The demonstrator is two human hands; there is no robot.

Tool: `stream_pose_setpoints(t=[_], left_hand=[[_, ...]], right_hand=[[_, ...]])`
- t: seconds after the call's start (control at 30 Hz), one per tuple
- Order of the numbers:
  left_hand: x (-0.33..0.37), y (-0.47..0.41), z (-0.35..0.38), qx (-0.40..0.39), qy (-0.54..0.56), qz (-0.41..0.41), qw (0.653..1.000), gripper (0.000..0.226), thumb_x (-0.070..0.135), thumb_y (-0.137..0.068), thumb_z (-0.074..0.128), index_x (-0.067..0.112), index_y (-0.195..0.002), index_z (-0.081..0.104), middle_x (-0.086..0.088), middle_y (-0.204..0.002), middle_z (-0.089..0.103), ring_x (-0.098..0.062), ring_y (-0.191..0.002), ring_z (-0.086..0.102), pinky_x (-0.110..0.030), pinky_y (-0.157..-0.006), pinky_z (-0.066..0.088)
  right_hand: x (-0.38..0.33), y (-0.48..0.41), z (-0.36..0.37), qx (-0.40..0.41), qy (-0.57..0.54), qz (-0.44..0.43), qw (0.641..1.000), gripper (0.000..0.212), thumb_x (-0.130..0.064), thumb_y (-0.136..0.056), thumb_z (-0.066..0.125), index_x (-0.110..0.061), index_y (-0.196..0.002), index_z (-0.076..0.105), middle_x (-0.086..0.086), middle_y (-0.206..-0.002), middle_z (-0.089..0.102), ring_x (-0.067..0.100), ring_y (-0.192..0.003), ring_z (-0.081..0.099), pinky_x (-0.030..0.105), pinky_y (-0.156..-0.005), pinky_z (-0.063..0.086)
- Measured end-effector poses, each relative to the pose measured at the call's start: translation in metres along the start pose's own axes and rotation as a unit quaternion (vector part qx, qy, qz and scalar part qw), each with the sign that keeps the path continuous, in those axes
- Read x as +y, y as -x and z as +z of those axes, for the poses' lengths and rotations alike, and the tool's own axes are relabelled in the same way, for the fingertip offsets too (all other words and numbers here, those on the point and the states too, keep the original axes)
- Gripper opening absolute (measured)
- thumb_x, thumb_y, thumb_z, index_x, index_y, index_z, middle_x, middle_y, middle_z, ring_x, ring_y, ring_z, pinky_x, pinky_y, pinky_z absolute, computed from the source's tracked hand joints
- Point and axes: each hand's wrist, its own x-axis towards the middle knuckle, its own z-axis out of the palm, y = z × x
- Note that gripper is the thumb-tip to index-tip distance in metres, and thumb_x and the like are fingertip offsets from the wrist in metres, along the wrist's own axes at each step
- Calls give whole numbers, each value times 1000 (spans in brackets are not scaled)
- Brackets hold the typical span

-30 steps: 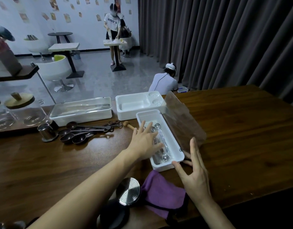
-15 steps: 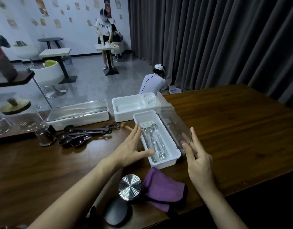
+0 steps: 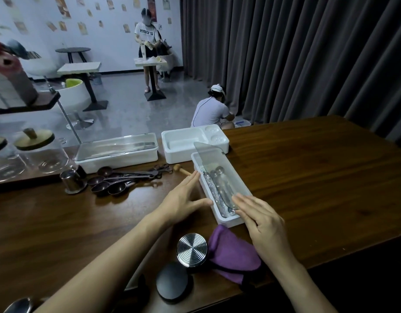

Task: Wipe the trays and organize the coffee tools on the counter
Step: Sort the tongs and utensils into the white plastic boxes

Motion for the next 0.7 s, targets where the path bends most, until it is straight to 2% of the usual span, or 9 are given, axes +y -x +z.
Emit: stream_pose_setpoints(t=[0.07, 0.13, 0.23, 0.3, 0.33, 0.37, 0.43, 0.5, 0.7], left_hand=[[2, -2, -3, 18, 6, 8, 1000, 100, 65, -84, 67, 30, -162, 16, 24, -158, 11, 8, -145, 11, -25, -121, 18], [6, -5, -5, 37, 14, 11, 999, 83, 39, -94, 68, 26, -161, 19, 30, -148, 15, 14, -134, 16, -17, -112, 22], [12, -9, -8, 50, 29, 6, 998, 72, 18, -102, 57, 31, -161, 19, 27, -151, 29, 5, -134, 31, -16, -106, 27], [10, -12, -8, 48, 63, 3, 997, 72, 19, -103, 49, 45, -160, 13, 13, -151, 48, -11, -138, 44, -30, -113, 35], [8, -14, -7, 50, 75, -11, 996, 70, 22, -104, 46, 49, -159, 11, 8, -152, 49, -17, -139, 44, -37, -116, 35], [6, -16, -5, 55, 79, -27, 995, 66, 25, -106, 43, 48, -159, 12, 5, -157, 43, -19, -144, 39, -38, -120, 32], [6, -18, -3, 61, 64, -27, 996, 57, 33, -108, 39, 41, -161, 18, 6, -167, 24, -17, -153, 24, -30, -122, 20], [8, -19, -4, 39, 30, -4, 999, 52, 41, -109, 38, 34, -159, 29, 7, -170, 8, -15, -155, 17, -22, -115, 17], [1, -19, -4, 5, -34, -5, 999, 52, 58, -100, 48, 41, -150, 45, 7, -171, 4, -24, -153, 27, -41, -120, 30]], right_hand=[[2, 3, 0, -8, 22, -2, 1000, 37, -30, -94, 59, -30, -130, 68, -13, -131, 66, 9, -126, 57, 40, -99, 54], [5, 7, -1, -15, 35, 0, 999, 37, -27, -93, 62, -30, -129, 68, -13, -131, 66, 10, -127, 56, 41, -99, 54], [8, 12, -4, -27, 40, 8, 999, 38, -27, -93, 62, -31, -130, 67, -15, -133, 64, 5, -132, 51, 38, -107, 47], [9, 14, -4, -31, 38, 10, 999, 36, -28, -95, 61, -32, -130, 66, -15, -134, 63, 4, -134, 49, 36, -111, 42], [9, 15, -4, -31, 37, 11, 999, 34, -28, -97, 62, -32, -131, 66, -14, -135, 63, 5, -134, 49, 35, -113, 40], [9, 16, -3, -31, 37, 11, 999, 34, -27, -97, 62, -33, -131, 65, -13, -134, 63, 5, -134, 49, 35, -114, 38], [10, 18, -4, -35, 39, 10, 999, 37, -26, -96, 62, -34, -132, 64, -11, -135, 63, 7, -135, 48, 35, -117, 34], [10, 19, -4, -46, 47, 9, 998, 38, -24, -96, 64, -34, -133, 63, -11, -136, 63, 8, -135, 48, 36, -118, 33], [7, 17, -8, -75, 51, 21, 996, 37, -32, -97, 63, -35, -133, 62, -12, -139, 60, 3, -138, 43, 36, -119, 29]])
